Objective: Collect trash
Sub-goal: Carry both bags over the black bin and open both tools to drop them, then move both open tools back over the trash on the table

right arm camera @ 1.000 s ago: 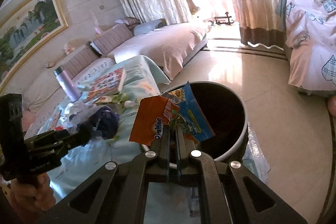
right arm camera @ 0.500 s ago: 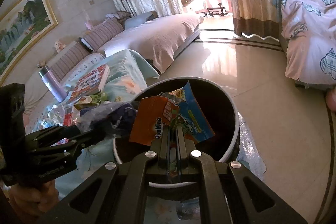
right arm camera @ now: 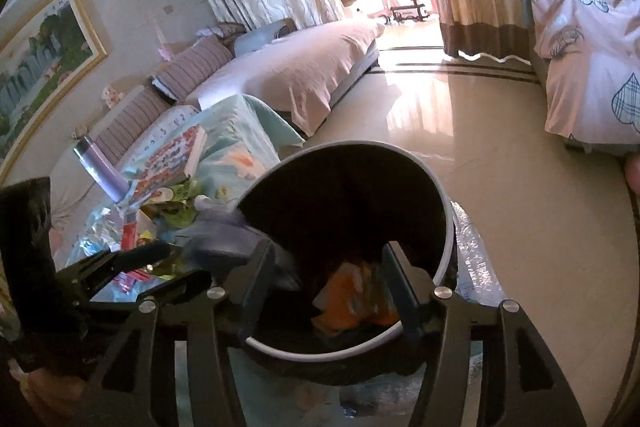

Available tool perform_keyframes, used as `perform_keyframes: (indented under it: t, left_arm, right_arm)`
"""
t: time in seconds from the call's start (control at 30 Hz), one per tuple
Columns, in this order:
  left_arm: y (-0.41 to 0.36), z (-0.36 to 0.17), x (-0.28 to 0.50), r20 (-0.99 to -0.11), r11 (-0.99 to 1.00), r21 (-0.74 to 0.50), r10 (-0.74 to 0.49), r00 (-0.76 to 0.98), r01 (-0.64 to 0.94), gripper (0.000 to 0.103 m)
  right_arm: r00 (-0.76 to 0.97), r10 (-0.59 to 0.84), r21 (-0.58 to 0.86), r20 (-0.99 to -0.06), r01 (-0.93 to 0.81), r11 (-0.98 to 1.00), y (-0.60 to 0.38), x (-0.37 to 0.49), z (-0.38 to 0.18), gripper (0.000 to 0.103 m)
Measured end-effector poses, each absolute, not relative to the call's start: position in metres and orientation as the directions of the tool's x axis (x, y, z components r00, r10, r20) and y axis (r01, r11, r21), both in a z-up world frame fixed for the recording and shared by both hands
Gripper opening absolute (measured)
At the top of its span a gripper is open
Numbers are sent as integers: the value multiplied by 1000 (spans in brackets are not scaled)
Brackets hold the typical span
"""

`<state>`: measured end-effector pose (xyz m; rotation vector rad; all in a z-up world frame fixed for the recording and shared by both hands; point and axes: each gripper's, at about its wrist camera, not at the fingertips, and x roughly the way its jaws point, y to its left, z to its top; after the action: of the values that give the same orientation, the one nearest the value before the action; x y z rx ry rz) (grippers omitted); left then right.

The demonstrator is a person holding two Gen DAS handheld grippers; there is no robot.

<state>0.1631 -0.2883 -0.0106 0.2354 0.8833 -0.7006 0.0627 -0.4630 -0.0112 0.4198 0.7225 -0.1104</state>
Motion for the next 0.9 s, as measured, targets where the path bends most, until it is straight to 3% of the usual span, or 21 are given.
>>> perform_keyframes:
  t: [0.47, 0.9]
  left_arm:
    - [-155, -2, 128, -735, 810, -176, -486, 473, 559, 86]
    - [-42, -15, 126, -732, 900, -212, -404, 548, 380, 87]
  right_arm:
    - [787, 79, 356, -611, 185, 916, -399, 28, 3, 89]
    - [773, 173, 391, -611, 105, 915, -329, 29, -2, 93]
